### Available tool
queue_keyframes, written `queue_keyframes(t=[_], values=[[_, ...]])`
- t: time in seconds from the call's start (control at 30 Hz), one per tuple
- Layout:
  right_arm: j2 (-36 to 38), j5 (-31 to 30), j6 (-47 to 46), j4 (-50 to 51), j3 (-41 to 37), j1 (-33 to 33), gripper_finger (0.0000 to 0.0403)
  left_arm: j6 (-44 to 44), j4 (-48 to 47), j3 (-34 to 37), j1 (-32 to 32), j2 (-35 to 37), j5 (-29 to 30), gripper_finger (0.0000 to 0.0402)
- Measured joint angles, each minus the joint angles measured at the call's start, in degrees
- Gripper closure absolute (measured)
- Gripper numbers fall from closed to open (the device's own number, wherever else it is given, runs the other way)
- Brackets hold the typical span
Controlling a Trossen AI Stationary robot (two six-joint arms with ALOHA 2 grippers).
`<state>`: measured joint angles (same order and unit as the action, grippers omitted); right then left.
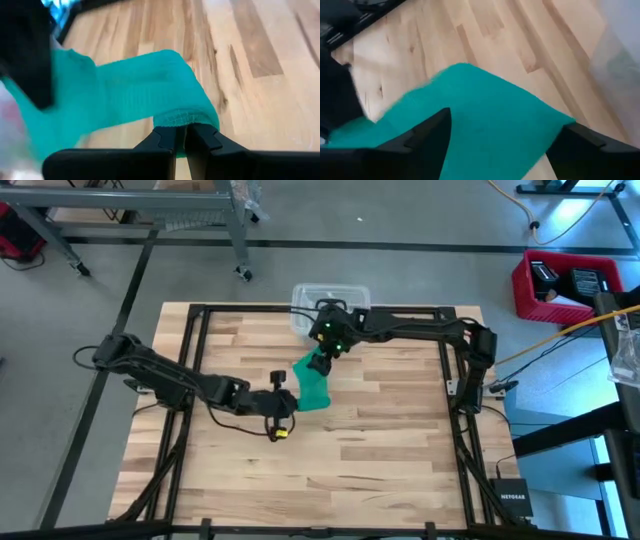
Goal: Roll bandage
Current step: Roll the green bandage
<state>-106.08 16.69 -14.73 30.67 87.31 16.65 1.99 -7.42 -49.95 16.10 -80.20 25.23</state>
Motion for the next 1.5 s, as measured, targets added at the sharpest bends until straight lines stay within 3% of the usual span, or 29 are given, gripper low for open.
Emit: queue_keyframes(t=[0.27, 0.43, 0.57, 0.7, 0.93, 1.13, 1.3, 1.5], values=[[0.06, -7.75, -0.34, -0.15, -0.02, 0.00, 0.0113, -8.59, -0.68, -0.04, -0.84, -4.30, 0.44, 0.0389], [0.06, -6.46, -1.60, -2.88, -0.09, -0.04, 0.0113, -8.18, 0.69, -0.07, -0.79, -4.77, -2.32, 0.0389], [0.29, -2.88, -9.08, -1.33, 1.27, 0.00, 0.0113, -8.61, 0.32, -0.09, -0.58, -4.77, -2.60, 0.0389], [1.34, -1.90, -5.86, 1.02, 2.25, -0.07, 0.0113, -8.04, 0.50, -0.09, -0.38, -4.77, -2.72, 0.0389], [1.53, -14.53, -4.46, -0.26, 2.93, 1.45, 0.0113, -8.06, 0.85, -0.11, -0.28, -4.77, -2.84, 0.0389], [2.11, -15.85, -2.82, 0.65, 2.97, 2.11, 0.0113, -9.39, 0.72, -0.11, 0.15, -4.77, -2.86, 0.0389], [7.89, -16.75, 3.41, 5.33, 2.96, 2.56, 0.0113, -10.16, 0.71, -0.11, 0.17, -3.57, -2.81, 0.0389], [18.00, -17.20, 10.55, 12.46, 2.97, 0.69, 0.0113, -1.88, 1.01, -1.51, -1.38, 4.20, -1.05, 0.0389]])
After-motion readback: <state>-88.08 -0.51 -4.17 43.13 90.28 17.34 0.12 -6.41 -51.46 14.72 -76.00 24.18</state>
